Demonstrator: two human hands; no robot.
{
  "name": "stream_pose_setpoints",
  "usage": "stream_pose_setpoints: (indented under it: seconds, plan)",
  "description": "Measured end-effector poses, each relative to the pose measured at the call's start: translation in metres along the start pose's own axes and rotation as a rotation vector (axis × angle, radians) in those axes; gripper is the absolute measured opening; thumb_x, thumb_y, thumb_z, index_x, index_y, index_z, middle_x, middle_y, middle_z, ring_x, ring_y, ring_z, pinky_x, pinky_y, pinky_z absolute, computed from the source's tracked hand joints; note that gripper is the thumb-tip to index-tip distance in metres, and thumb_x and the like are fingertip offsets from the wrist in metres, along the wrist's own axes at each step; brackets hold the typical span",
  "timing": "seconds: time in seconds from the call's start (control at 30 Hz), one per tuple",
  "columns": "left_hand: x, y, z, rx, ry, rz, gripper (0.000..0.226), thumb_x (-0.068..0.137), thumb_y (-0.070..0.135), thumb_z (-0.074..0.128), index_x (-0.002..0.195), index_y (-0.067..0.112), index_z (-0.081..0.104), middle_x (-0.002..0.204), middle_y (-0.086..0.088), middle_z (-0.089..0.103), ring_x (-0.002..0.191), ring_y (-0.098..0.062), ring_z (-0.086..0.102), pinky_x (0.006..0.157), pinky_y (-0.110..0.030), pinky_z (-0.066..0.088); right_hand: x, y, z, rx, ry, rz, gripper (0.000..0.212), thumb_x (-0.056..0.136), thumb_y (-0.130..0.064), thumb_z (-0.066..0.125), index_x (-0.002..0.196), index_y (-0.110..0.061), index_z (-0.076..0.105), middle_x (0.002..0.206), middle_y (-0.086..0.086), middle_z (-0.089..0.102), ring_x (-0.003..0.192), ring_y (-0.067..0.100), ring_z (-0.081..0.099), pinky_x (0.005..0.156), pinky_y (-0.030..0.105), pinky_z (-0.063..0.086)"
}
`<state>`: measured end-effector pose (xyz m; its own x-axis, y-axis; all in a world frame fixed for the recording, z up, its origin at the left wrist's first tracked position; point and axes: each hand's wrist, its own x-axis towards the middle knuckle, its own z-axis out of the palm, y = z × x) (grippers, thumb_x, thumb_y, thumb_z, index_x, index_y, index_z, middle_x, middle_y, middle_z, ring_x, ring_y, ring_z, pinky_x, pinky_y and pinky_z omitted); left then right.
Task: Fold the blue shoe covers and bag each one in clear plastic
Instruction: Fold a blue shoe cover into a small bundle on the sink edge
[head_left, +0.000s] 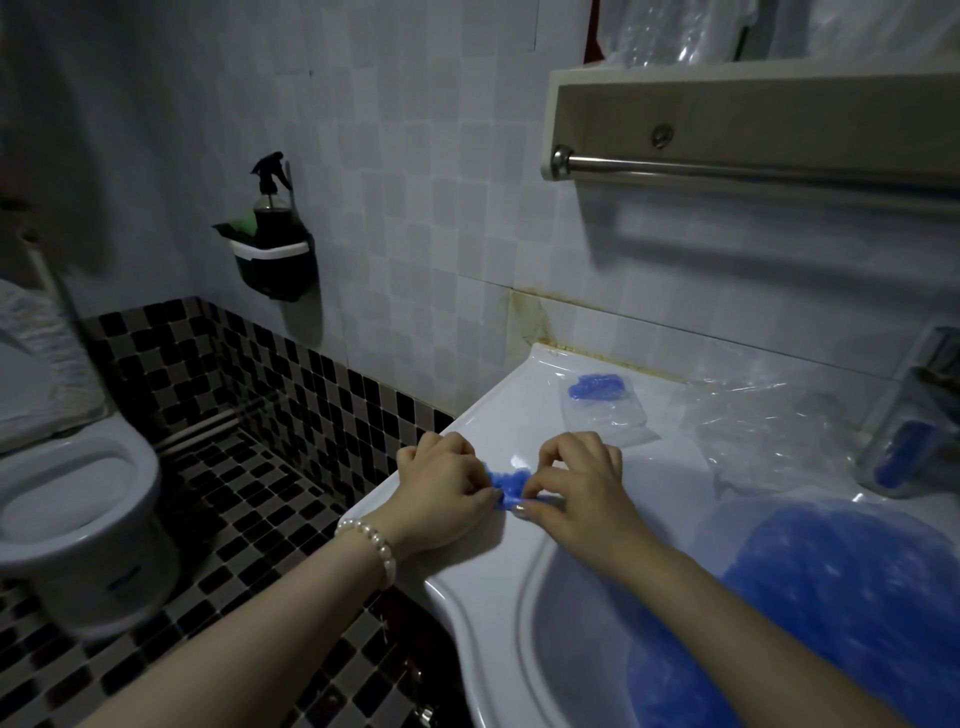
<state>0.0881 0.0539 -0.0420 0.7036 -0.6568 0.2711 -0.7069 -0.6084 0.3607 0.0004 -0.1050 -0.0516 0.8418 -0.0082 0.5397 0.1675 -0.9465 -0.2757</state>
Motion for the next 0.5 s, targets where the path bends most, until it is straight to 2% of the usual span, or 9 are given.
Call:
stream_pose_setpoints:
  seconds: [0.07,0.13,0.2,0.27,0.37,0.43,0.5]
  plan:
    - [-0.001,-0.002,-0.001,-0.064,0.055,-0.023,0.015,0.084,0.046,0.062,0.083,0.031,0.064,0.098,0.012,0.043,0.102,-0.011,0.034,0.078,-0.028,0.016,0.006,-0.003,-0.001,-0.017,-0.029,0.054,0.024,0.076,-0.043,0.066,0.078,-0.019,0.072,0.09,-0.01,0.043,0.097,0.017,0.043,0.078,0.028,0.024]
    - [-0.004,-0.004,-0.003,-0.085,0.105,0.01,0.021,0.08,0.053,0.063,0.09,0.034,0.066,0.101,0.014,0.044,0.103,-0.011,0.034,0.077,-0.028,0.016,0.011,-0.002,-0.001,0.0,-0.135,0.129,0.017,0.085,-0.035,0.065,0.087,-0.02,0.071,0.095,-0.011,0.04,0.105,0.015,0.038,0.084,0.027,0.023]
    - [-0.005,-0.002,-0.004,-0.01,0.092,0.069,0.026,0.081,0.053,0.063,0.1,0.037,0.069,0.102,0.017,0.041,0.106,-0.01,0.033,0.077,-0.027,0.014,0.014,0.0,-0.002,0.048,-0.202,0.21,0.01,0.089,-0.032,0.06,0.082,-0.026,0.064,0.099,-0.01,0.041,0.109,0.014,0.037,0.084,0.025,0.021]
    - [-0.005,0.0,-0.004,0.041,0.08,0.089,0.027,0.084,0.051,0.061,0.104,0.036,0.069,0.101,0.017,0.039,0.108,-0.012,0.033,0.078,-0.027,0.013,0.012,0.001,0.0,0.056,-0.186,0.282,0.012,0.089,-0.031,0.06,0.077,-0.031,0.055,0.101,-0.009,0.045,0.109,0.014,0.038,0.081,0.025,0.02]
    - [-0.003,0.0,-0.002,0.014,0.077,0.055,0.025,0.087,0.048,0.058,0.102,0.032,0.07,0.098,0.015,0.039,0.107,-0.012,0.033,0.08,-0.027,0.014,0.003,-0.002,0.002,0.0,0.003,0.158,0.007,0.083,-0.034,0.065,0.084,-0.027,0.064,0.097,-0.006,0.051,0.098,0.013,0.042,0.078,0.026,0.025]
    - [-0.001,-0.002,-0.001,-0.061,0.076,-0.004,0.02,0.087,0.045,0.059,0.093,0.029,0.071,0.096,0.014,0.041,0.106,-0.012,0.034,0.081,-0.028,0.016,-0.001,0.0,0.002,-0.043,0.047,0.033,0.022,0.077,-0.044,0.06,0.081,-0.025,0.072,0.089,-0.005,0.054,0.09,0.012,0.042,0.074,0.028,0.028]
    - [0.001,-0.003,-0.002,-0.113,0.059,-0.055,0.015,0.086,0.043,0.062,0.082,0.03,0.067,0.097,0.012,0.043,0.105,-0.012,0.034,0.083,-0.029,0.018,-0.001,-0.001,0.002,-0.05,0.047,-0.008,0.028,0.074,-0.048,0.059,0.077,-0.025,0.074,0.083,-0.005,0.055,0.087,0.01,0.041,0.071,0.032,0.032]
